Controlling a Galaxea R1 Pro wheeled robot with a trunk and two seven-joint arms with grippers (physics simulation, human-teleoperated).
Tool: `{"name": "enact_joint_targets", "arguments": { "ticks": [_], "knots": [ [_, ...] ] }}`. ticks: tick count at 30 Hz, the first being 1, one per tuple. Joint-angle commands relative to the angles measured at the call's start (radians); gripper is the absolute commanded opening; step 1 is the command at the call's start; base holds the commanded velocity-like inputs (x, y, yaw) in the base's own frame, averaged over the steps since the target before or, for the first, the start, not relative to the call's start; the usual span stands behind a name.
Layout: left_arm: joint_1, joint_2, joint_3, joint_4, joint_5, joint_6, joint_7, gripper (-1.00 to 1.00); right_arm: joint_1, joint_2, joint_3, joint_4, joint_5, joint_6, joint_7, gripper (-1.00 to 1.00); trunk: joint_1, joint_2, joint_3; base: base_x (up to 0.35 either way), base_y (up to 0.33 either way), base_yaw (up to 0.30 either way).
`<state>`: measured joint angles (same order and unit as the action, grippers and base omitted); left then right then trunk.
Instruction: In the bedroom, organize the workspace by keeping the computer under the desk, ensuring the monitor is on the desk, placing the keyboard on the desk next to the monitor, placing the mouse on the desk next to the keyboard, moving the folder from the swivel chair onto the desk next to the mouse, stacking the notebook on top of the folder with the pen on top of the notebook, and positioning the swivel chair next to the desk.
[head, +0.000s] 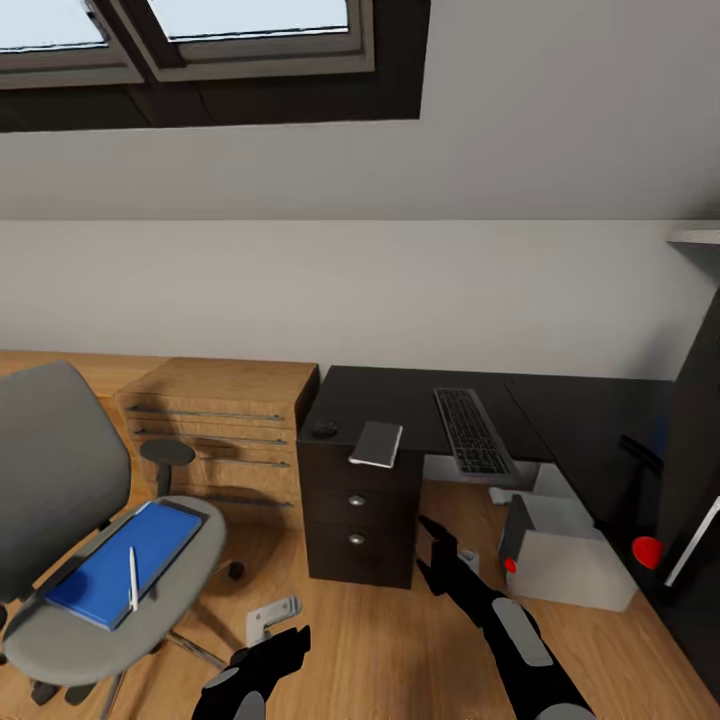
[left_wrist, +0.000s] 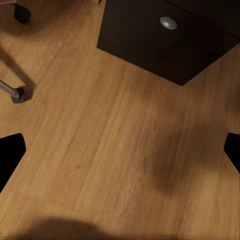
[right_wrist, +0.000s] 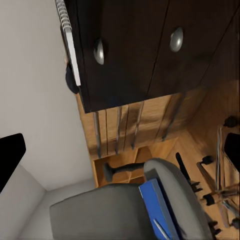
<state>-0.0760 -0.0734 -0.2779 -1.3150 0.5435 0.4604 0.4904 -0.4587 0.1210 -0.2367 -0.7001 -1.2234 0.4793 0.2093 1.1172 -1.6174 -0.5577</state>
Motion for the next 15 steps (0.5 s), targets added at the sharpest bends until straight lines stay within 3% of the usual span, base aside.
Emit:
{"name": "enact_joint_targets", "arguments": {
  "ticks": [1, 3, 6, 10, 11, 13, 14, 15],
  "knots": [
    [-0.001, 0.001, -0.001, 0.0, 0.01, 0.001, 0.009, 1.0, -0.001, -0.008, -0.006, 0.019, 0.003, -0.001, 0.001, 1.0, 0.0, -0.001, -0.001, -0.047, -0.039, 0.0],
    [-0.001, 0.001, -0.001, 0.001, 0.01, 0.001, 0.009, 1.0, -0.001, -0.022, -0.004, 0.039, 0.018, -0.017, 0.002, 1.0, 0.0, -0.001, -0.001, -0.034, -0.028, 0.0],
    [-0.001, 0.0, -0.002, 0.003, 0.011, 0.001, 0.009, 1.0, -0.001, -0.041, 0.007, 0.076, 0.089, -0.052, 0.003, 1.0, -0.008, 0.013, 0.005, -0.016, -0.013, 0.0],
    [-0.001, -0.001, -0.006, 0.005, 0.011, 0.001, 0.008, 1.0, -0.001, -0.049, 0.018, 0.126, 0.271, -0.076, 0.003, 1.0, -0.023, 0.041, 0.018, -0.005, -0.004, 0.0],
    [-0.001, -0.001, -0.008, 0.006, 0.012, 0.001, 0.008, 1.0, -0.001, -0.052, 0.019, 0.156, 0.344, -0.087, 0.002, 1.0, -0.027, 0.048, 0.021, -0.002, -0.002, 0.0],
    [-0.001, -0.001, -0.01, 0.013, 0.013, 0.001, 0.008, 1.0, -0.001, -0.055, 0.02, 0.196, 0.421, -0.11, 0.001, 1.0, -0.035, 0.062, 0.027, -0.001, -0.001, 0.0],
    [-0.001, -0.001, -0.012, 0.028, 0.012, 0.0, 0.008, 1.0, -0.001, -0.06, 0.021, 0.24, 0.499, -0.156, 0.001, 1.0, -0.039, 0.069, 0.03, 0.0, 0.0, 0.0],
    [-0.001, -0.001, -0.013, 0.038, 0.012, 0.0, 0.008, 1.0, -0.001, -0.065, 0.021, 0.263, 0.537, -0.188, 0.0, 1.0, -0.042, 0.076, 0.033, 0.0, 0.0, 0.0]
  ]
}}
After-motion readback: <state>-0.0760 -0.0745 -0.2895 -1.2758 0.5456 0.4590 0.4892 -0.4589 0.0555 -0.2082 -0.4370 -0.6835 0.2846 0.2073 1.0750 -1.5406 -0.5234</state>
